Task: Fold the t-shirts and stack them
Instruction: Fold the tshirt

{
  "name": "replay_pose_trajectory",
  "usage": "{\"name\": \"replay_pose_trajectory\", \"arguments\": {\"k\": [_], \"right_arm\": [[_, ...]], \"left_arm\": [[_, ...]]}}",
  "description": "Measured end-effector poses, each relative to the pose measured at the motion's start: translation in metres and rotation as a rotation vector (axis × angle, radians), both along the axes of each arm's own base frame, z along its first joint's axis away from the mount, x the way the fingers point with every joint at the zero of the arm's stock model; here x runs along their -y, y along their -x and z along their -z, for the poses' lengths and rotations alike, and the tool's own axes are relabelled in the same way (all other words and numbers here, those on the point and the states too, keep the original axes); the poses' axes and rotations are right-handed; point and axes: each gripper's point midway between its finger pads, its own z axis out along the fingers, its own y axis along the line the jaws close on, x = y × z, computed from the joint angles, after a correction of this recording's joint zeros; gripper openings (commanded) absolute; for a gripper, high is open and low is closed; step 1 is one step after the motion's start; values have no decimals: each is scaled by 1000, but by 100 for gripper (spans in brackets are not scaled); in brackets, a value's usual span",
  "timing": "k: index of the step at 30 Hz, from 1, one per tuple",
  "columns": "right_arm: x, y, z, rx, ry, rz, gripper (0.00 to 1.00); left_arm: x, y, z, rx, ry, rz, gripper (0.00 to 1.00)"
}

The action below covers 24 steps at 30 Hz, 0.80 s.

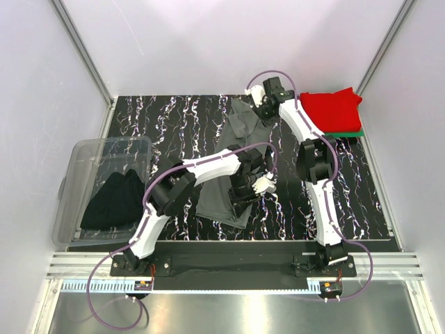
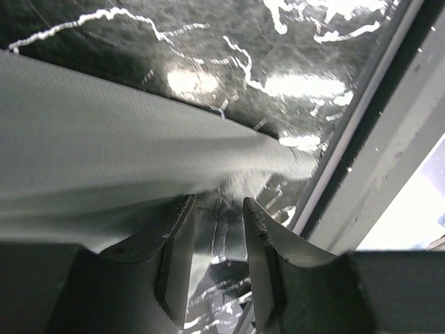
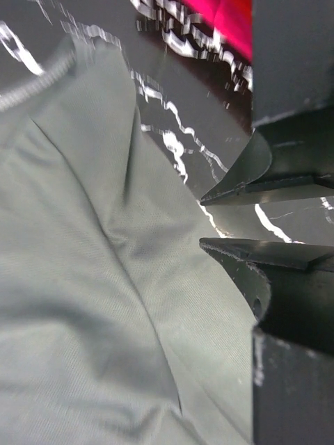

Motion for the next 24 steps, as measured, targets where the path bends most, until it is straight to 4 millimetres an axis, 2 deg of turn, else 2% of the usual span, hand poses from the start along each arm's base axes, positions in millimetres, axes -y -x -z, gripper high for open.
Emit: {"name": "replay_pose_trajectory", "arguments": {"k": [7, 11, 14, 24], "right_arm": [[6, 6, 50, -94, 15, 9, 31], [4, -1, 45, -71, 5, 7, 31], [1, -10, 49, -56, 0, 4, 31], [-8, -35, 46, 19, -25, -10, 31]], "left_arm": [[9, 4, 8, -21, 4, -20, 37], [21, 7, 8, -43, 12, -19, 37], [30, 9, 8, -55, 13, -16, 37], [64, -5, 5, -42, 80, -27, 41]]}}
